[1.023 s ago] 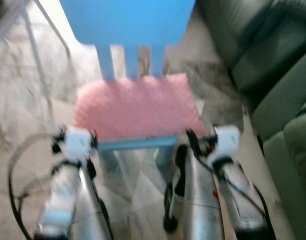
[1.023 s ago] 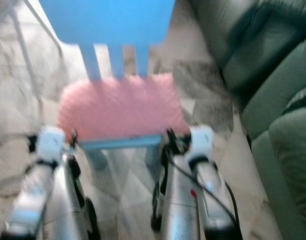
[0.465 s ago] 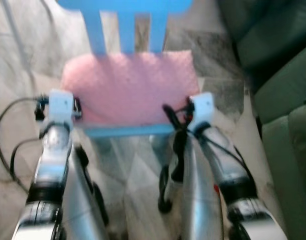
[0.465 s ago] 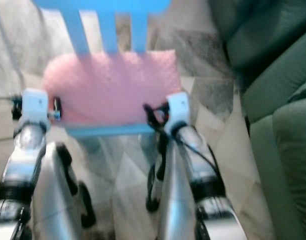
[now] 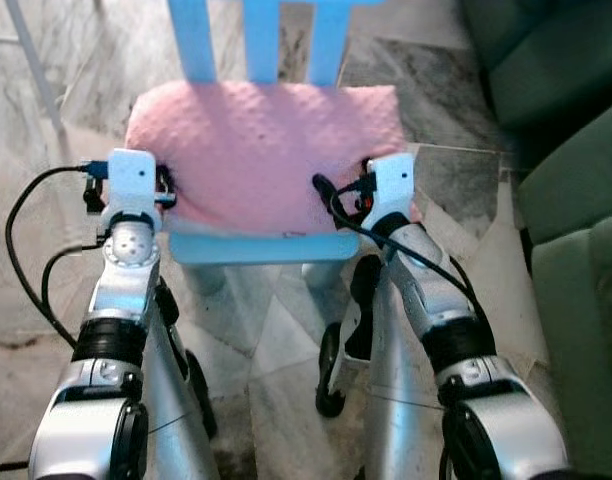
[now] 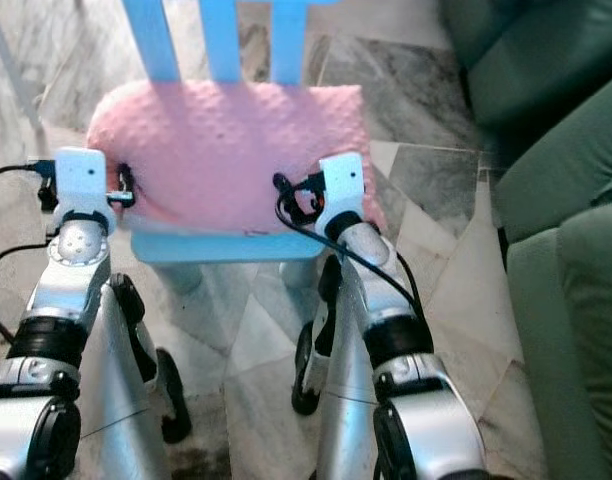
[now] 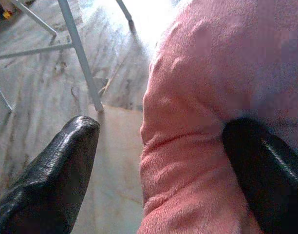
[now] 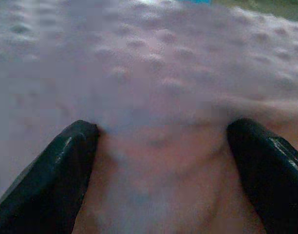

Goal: Move the pillow to the sofa

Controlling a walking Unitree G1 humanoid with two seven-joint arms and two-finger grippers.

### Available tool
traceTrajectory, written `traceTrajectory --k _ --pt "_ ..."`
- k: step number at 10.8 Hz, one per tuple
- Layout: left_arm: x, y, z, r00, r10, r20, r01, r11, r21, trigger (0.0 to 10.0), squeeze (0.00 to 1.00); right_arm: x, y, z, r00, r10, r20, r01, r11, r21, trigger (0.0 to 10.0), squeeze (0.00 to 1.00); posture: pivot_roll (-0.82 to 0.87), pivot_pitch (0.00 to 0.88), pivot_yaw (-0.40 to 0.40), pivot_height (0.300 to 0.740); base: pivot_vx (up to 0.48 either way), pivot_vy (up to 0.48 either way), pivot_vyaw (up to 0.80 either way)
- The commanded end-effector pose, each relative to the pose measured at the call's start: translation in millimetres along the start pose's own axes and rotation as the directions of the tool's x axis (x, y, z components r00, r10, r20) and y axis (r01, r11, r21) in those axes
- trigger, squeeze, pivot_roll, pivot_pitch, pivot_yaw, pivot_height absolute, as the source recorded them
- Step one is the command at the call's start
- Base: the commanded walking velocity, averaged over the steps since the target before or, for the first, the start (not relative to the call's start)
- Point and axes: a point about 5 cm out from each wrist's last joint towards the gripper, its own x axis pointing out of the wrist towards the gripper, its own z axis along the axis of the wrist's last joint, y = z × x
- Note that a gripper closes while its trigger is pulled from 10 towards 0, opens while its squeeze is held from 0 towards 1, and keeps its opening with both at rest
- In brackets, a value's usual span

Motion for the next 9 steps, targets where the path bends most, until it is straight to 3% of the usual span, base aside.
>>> traceTrajectory --k 1,2,3,4,9 --pt "-4.5 -7.8 -18.3 0.997 -0.040 -0.072 0.043 0.999 0.033 10.0 0.00 -4.8 -8.5 -15.0 0.996 -0.056 -0.065 0.057 0.998 0.018 10.0 0.00 -0.03 0.507 -0.121 0.457 0.000 0.000 0.00" --pt "-8.0 -18.9 -35.0 0.981 -0.114 -0.156 0.127 0.989 0.072 10.0 0.00 -6.9 -10.3 -32.4 0.982 -0.089 -0.169 0.096 0.995 0.036 10.0 0.00 -0.03 0.503 -0.123 0.457 0.000 0.000 0.00" --pt "-14.5 -27.2 -52.0 0.961 -0.159 -0.226 0.168 0.985 0.025 0.2 0.00 -11.2 -6.1 -48.8 0.966 -0.089 -0.242 0.099 0.995 0.029 10.0 0.00 -0.03 0.497 -0.124 0.457 0.000 0.000 0.00" --pt "-18.7 -31.7 -60.7 0.950 -0.187 -0.250 0.203 0.978 0.040 0.0 0.00 -11.2 -2.7 -48.4 0.974 -0.082 -0.210 0.089 0.996 0.028 0.0 0.00 -0.03 0.495 -0.123 0.457 0.000 0.000 0.00" --pt "-20.3 -39.2 -67.8 0.939 -0.215 -0.268 0.241 0.968 0.068 0.0 0.00 -8.3 2.3 -51.4 0.973 -0.088 -0.215 0.099 0.994 0.041 0.0 0.00 -0.04 0.494 -0.133 0.457 0.000 0.000 0.00"
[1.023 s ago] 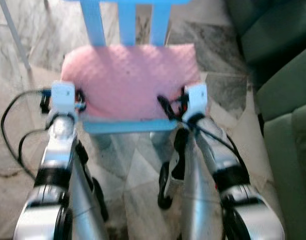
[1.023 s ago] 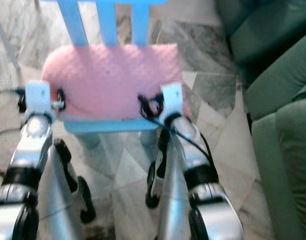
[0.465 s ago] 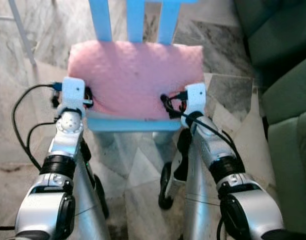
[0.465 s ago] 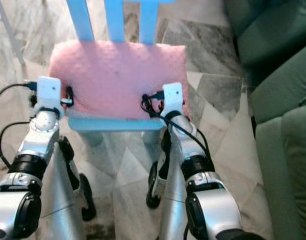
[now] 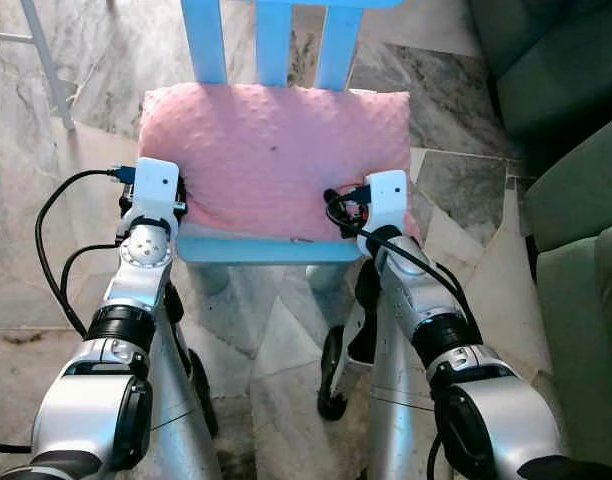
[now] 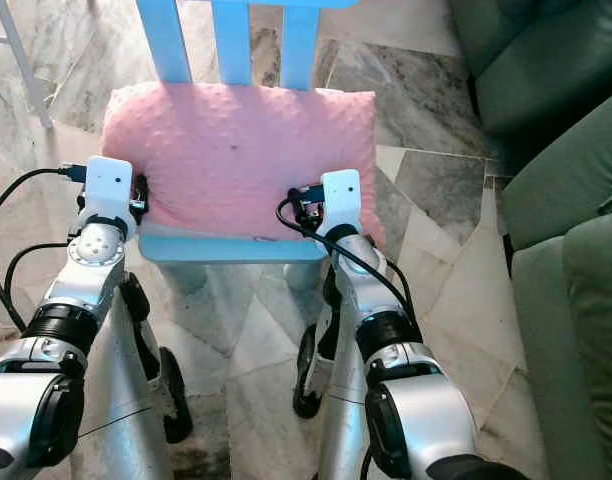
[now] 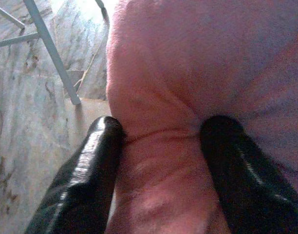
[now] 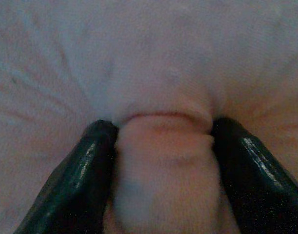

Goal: Move the pillow to the sofa

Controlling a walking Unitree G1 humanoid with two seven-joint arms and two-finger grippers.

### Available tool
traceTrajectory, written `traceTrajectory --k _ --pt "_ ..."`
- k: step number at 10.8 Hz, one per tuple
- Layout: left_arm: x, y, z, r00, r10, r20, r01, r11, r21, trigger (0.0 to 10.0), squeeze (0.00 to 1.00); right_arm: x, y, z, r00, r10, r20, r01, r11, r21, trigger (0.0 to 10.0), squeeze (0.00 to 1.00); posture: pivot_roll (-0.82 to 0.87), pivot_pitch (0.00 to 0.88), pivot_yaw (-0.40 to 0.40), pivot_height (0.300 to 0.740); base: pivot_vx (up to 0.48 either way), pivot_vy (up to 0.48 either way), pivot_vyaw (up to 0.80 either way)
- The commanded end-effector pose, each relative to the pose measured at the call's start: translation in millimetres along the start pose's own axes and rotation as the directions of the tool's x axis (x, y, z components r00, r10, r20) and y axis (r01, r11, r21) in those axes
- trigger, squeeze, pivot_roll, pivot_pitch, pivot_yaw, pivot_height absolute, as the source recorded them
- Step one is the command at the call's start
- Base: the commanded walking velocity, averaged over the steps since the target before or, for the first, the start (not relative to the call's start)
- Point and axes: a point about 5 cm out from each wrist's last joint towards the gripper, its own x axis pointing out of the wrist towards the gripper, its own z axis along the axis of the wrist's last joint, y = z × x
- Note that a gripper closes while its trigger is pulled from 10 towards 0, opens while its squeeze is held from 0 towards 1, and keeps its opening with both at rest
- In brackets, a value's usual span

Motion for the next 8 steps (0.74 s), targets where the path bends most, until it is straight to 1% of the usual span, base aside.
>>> traceTrajectory --k 1,2,4,5,6,8 --pt "-19.2 -21.9 -51.6 0.973 -0.094 -0.209 0.104 0.994 0.038 0.0 0.00 -9.6 -5.6 -27.6 0.993 -0.028 -0.113 0.032 0.999 0.033 0.0 0.00 -0.05 0.492 -0.135 0.457 0.000 0.000 0.00" --pt "-19.0 -22.9 -51.4 0.973 -0.100 -0.206 0.110 0.993 0.041 0.0 0.00 -10.3 -7.2 -28.4 0.993 -0.018 -0.113 0.025 0.998 0.064 0.0 0.00 -0.06 0.490 -0.135 0.457 0.000 0.000 0.00" --pt "-17.8 -24.7 -49.8 0.974 -0.101 -0.203 0.111 0.993 0.040 0.0 0.00 -11.6 -10.2 -30.4 0.992 -0.022 -0.122 0.029 0.998 0.055 0.0 0.00 -0.07 0.486 -0.137 0.457 0.000 0.000 0.00" --pt "-17.8 -26.9 -49.6 0.973 -0.105 -0.204 0.114 0.993 0.032 0.0 0.00 -11.5 -12.4 -28.5 0.994 -0.031 -0.109 0.038 0.998 0.058 0.0 0.00 -0.06 0.486 -0.138 0.457 0.000 0.000 0.00" --pt "-18.6 -27.2 -50.7 0.973 -0.105 -0.204 0.114 0.993 0.031 0.0 0.00 -9.8 -7.3 -25.5 0.996 0.001 -0.090 0.003 0.999 0.048 0.0 0.00 -0.07 0.485 -0.140 0.457 0.000 0.000 0.00" --pt "-18.9 -25.6 -52.6 0.972 -0.105 -0.209 0.113 0.993 0.028 0.0 0.00 -8.0 -4.3 -24.7 0.996 0.011 -0.089 -0.006 0.998 0.058 0.0 0.00 -0.06 0.481 -0.141 0.457 0.000 0.000 0.00"
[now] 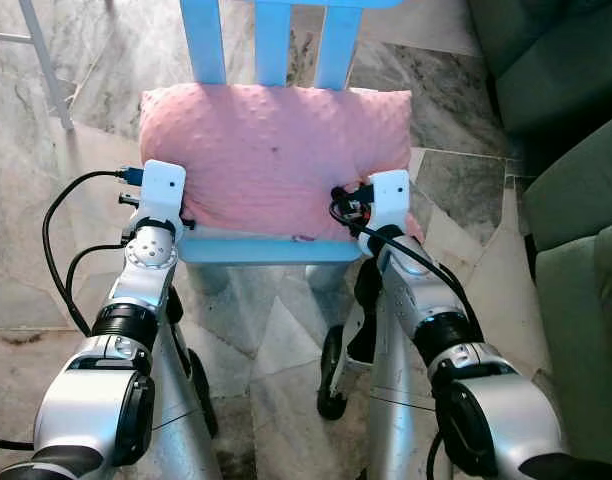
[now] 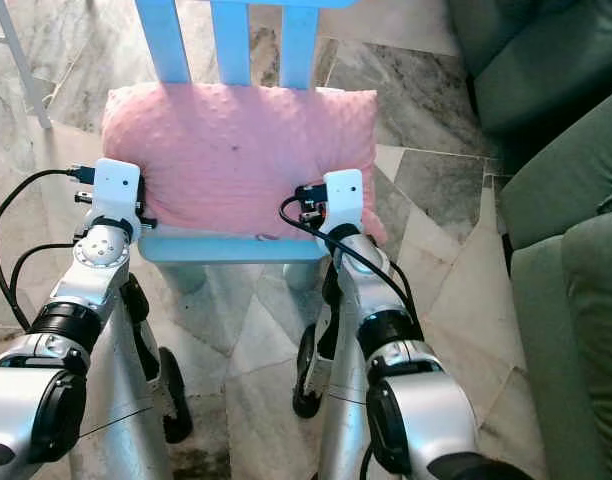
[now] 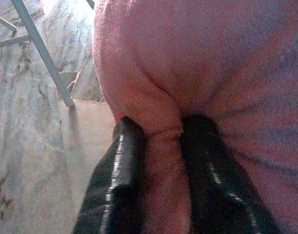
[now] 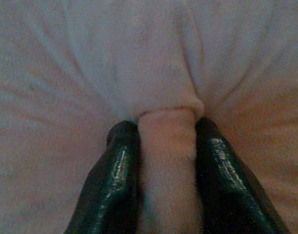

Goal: Move the pillow to the sofa

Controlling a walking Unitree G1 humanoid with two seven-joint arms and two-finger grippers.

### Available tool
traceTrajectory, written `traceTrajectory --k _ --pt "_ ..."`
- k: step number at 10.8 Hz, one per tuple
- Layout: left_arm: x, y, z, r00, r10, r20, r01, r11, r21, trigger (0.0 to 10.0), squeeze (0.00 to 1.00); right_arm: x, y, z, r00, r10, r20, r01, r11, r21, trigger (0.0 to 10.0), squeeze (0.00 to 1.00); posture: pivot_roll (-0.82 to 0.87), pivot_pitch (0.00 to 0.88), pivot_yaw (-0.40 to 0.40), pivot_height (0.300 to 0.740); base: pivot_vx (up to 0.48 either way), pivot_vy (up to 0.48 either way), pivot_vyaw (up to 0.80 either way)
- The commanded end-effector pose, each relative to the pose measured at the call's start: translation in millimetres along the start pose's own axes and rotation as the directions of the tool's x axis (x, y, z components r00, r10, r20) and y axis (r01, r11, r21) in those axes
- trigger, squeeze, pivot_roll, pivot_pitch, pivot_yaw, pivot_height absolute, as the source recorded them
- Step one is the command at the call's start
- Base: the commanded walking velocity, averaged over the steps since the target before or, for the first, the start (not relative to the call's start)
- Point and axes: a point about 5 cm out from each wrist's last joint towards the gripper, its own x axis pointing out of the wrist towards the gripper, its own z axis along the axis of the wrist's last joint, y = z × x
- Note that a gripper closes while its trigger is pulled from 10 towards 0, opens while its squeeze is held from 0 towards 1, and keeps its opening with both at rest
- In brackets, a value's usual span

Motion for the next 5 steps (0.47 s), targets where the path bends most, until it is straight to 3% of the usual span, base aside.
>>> traceTrajectory --k 1,5 --pt "-19.3 -21.1 -50.5 0.973 -0.088 -0.212 0.093 0.996 0.012 0.0 0.00 -8.5 -1.5 -24.7 0.995 -0.010 -0.099 0.013 0.999 0.032 0.0 0.00 -0.06 0.479 -0.141 0.457 0.000 0.000 0.00" --pt "-24.9 -21.7 -57.4 0.972 -0.087 -0.220 0.066 0.993 -0.098 0.0 0.00 -11.8 -5.2 -25.4 0.998 -0.021 -0.067 0.022 1.000 0.013 0.0 0.00 -0.04 0.376 -0.115 0.457 0.000 0.000 0.00"
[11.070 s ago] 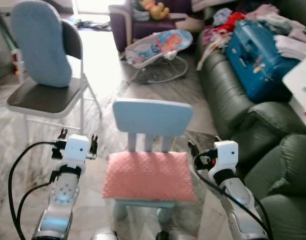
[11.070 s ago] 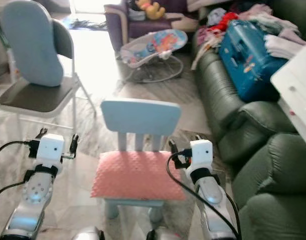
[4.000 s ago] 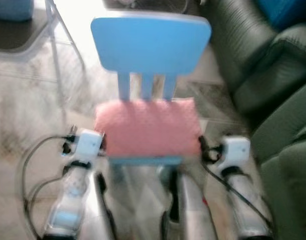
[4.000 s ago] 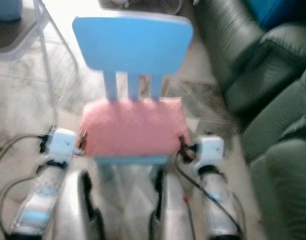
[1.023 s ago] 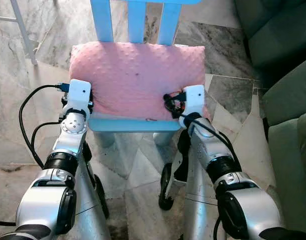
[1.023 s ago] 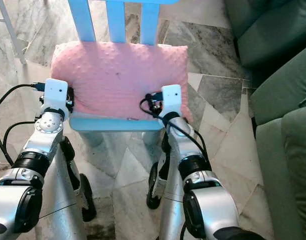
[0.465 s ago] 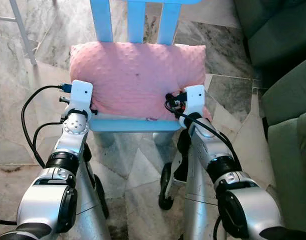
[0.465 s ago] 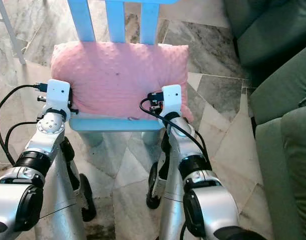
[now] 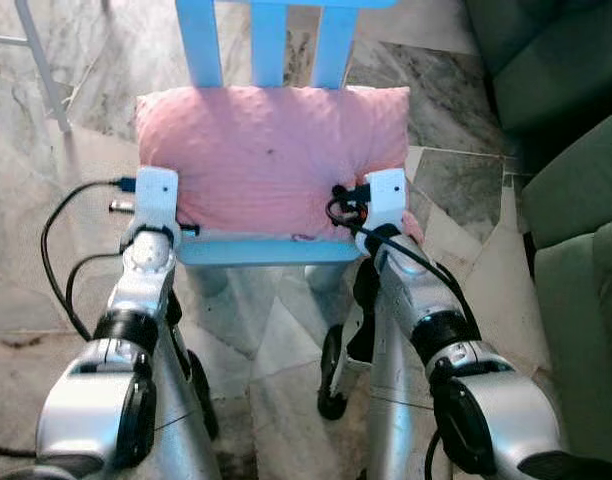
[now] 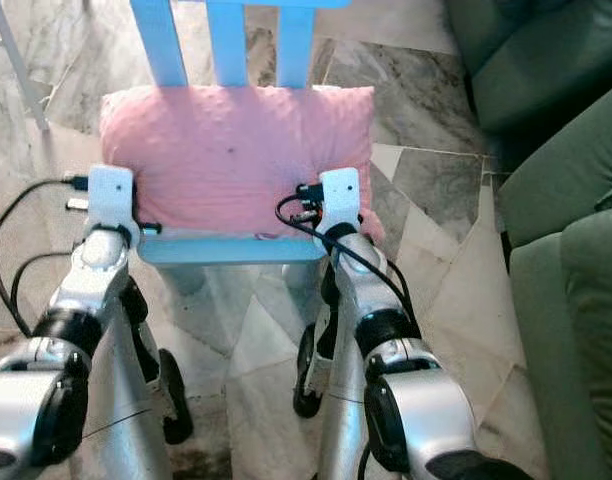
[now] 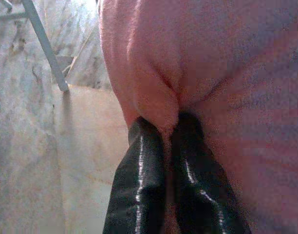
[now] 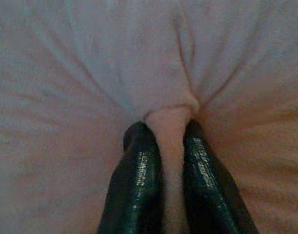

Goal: Move the pillow to the sofa

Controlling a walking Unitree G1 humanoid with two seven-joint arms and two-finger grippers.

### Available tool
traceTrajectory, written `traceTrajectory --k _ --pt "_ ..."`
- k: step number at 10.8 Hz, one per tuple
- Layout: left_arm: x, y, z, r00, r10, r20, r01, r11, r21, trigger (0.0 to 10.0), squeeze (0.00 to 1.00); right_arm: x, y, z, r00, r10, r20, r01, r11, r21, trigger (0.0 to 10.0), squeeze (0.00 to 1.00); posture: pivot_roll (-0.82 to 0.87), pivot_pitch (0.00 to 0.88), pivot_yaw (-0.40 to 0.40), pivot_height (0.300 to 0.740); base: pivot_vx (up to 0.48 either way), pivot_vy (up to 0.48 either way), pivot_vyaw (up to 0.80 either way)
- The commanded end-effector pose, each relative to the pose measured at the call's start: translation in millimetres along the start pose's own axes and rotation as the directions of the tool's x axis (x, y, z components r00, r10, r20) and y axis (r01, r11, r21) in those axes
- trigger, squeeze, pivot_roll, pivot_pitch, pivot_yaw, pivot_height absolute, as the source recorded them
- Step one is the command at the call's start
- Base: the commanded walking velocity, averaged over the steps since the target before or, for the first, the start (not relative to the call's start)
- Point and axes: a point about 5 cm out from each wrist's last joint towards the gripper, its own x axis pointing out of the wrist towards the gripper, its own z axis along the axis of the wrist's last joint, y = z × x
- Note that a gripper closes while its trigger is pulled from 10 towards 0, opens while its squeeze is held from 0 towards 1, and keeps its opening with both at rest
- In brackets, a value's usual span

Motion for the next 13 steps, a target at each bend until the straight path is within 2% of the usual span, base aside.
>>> traceTrajectory --k 1,2,3,5,7,8,9,10,11,12,13 --pt "-20.7 -11.3 -43.6 0.989 -0.061 -0.132 0.061 0.998 -0.007 0.0 0.00 -16.2 -8.9 -26.2 0.997 -0.034 -0.074 0.035 0.999 0.010 0.0 0.00 -0.04 0.308 -0.104 0.457 0.000 0.000 0.00" --pt "-24.2 -9.2 -43.0 0.994 -0.055 -0.097 0.055 0.998 0.002 0.0 0.00 -20.2 -8.0 -29.4 0.997 -0.027 -0.066 0.028 1.000 0.005 0.0 0.00 -0.03 0.267 -0.096 0.457 0.000 0.000 0.00" --pt "-32.3 -4.7 -38.5 1.000 -0.023 -0.011 0.023 1.000 0.016 0.0 0.00 -29.9 -7.4 -33.4 0.999 -0.035 -0.026 0.034 0.999 -0.016 0.0 0.00 -0.02 0.197 -0.079 0.457 0.000 0.000 0.00" --pt "-43.5 -0.6 -31.9 0.997 0.005 0.083 -0.007 1.000 0.015 0.0 0.00 -41.3 -10.2 -35.9 0.997 -0.068 0.020 0.069 0.997 -0.038 0.0 0.00 -0.01 0.127 -0.065 0.457 0.000 0.000 0.00" --pt "-75.4 6.7 -22.3 0.975 0.029 0.220 -0.033 0.999 0.012 0.0 0.00 -68.0 -20.0 -35.0 0.982 -0.151 0.113 0.160 0.984 -0.075 0.0 0.00 0.01 0.027 -0.055 0.457 0.000 0.000 0.00" --pt "-85.5 8.7 -20.1 0.971 0.045 0.236 -0.045 0.999 -0.008 0.0 0.00 -76.2 -23.0 -34.0 0.975 -0.176 0.136 0.187 0.980 -0.068 0.0 0.00 0.01 0.012 -0.052 0.457 0.000 0.000 0.00" --pt "-88.7 9.1 -18.0 0.968 0.049 0.246 -0.047 0.999 -0.011 0.0 0.00 -79.7 -25.5 -33.0 0.971 -0.193 0.144 0.204 0.976 -0.070 0.0 0.00 0.01 0.003 -0.053 0.457 0.000 0.000 0.00" --pt "-94.1 12.7 -13.3 0.962 0.052 0.267 -0.051 0.999 -0.009 0.0 0.00 -85.4 -27.6 -28.3 0.967 -0.198 0.161 0.213 0.973 -0.086 0.0 0.00 0.02 0.000 -0.053 0.457 0.000 0.000 0.00" --pt "-106.2 16.2 -12.6 0.961 0.034 0.275 -0.036 0.999 0.000 0.0 0.00 -96.9 -27.1 -21.1 0.963 -0.192 0.188 0.218 0.967 -0.131 0.0 0.00 0.01 0.000 -0.051 0.457 0.000 0.000 0.00" --pt "-111.7 14.9 -15.0 0.964 0.015 0.267 -0.016 1.000 -0.001 0.0 0.00 -105.1 -28.5 -22.7 0.961 -0.209 0.179 0.237 0.960 -0.148 0.0 0.00 0.01 0.000 -0.052 0.457 0.000 0.000 0.00" --pt "-116.5 8.4 -17.7 0.965 -0.027 0.262 0.030 1.000 -0.009 0.0 0.00 -115.4 -29.1 -27.3 0.963 -0.221 0.152 0.245 0.956 -0.160 5.1 0.00 0.00 0.000 -0.059 0.457 0.000 0.000 0.00"
